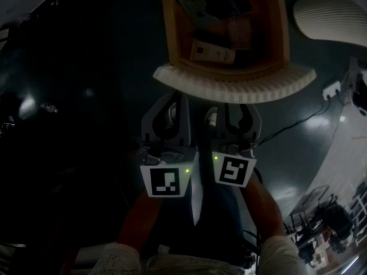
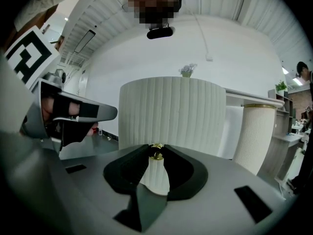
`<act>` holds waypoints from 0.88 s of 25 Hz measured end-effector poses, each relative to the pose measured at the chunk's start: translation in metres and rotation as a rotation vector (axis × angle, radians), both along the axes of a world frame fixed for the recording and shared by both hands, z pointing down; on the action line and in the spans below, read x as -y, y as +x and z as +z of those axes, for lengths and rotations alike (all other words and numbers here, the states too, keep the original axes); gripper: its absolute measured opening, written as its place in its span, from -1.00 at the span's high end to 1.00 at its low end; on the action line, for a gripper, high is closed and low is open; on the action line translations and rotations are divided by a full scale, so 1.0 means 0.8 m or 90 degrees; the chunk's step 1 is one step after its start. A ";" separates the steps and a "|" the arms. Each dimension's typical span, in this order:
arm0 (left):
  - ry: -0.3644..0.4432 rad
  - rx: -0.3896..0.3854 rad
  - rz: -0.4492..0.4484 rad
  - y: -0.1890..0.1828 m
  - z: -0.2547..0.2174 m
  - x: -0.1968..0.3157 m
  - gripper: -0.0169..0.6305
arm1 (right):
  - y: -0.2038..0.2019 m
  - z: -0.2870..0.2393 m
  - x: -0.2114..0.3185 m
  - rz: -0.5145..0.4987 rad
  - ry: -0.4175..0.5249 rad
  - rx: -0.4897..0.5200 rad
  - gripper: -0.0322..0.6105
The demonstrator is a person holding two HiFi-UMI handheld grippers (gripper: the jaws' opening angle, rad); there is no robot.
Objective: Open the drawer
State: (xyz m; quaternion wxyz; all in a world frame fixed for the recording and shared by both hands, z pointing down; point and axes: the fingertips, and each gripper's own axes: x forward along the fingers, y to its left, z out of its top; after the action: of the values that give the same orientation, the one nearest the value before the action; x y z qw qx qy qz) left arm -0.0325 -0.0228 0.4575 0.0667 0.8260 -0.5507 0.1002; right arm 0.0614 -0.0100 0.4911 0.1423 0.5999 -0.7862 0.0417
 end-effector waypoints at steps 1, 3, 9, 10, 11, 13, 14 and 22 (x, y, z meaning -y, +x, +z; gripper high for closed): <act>0.001 0.001 0.002 0.001 -0.001 -0.001 0.94 | 0.000 0.000 0.000 0.000 0.000 -0.002 0.58; 0.001 0.002 0.004 0.001 -0.002 -0.004 0.94 | -0.001 0.001 0.000 0.001 0.002 -0.008 0.58; 0.002 -0.004 0.005 0.004 -0.010 -0.013 0.94 | -0.001 0.003 -0.004 0.008 -0.013 -0.006 0.57; 0.003 -0.005 0.005 0.005 -0.012 -0.015 0.94 | -0.001 0.002 -0.004 0.007 -0.011 -0.005 0.57; 0.005 -0.006 0.006 0.005 -0.015 -0.016 0.94 | -0.002 -0.001 -0.005 0.004 -0.008 -0.004 0.57; 0.010 -0.005 0.008 0.006 -0.021 -0.017 0.94 | -0.002 -0.009 -0.005 0.001 -0.001 0.002 0.57; 0.014 -0.004 0.009 0.006 -0.025 -0.017 0.94 | -0.002 -0.014 -0.006 0.000 0.004 0.005 0.57; 0.024 -0.006 0.001 0.004 -0.086 -0.016 0.94 | 0.001 -0.084 -0.028 -0.018 0.013 0.022 0.57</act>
State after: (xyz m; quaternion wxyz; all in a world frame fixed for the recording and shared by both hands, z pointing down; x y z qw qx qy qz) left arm -0.0293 -0.0102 0.3884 0.0537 0.8281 -0.5513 0.0864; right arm 0.0620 0.0121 0.4240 0.1229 0.5895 -0.7972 0.0420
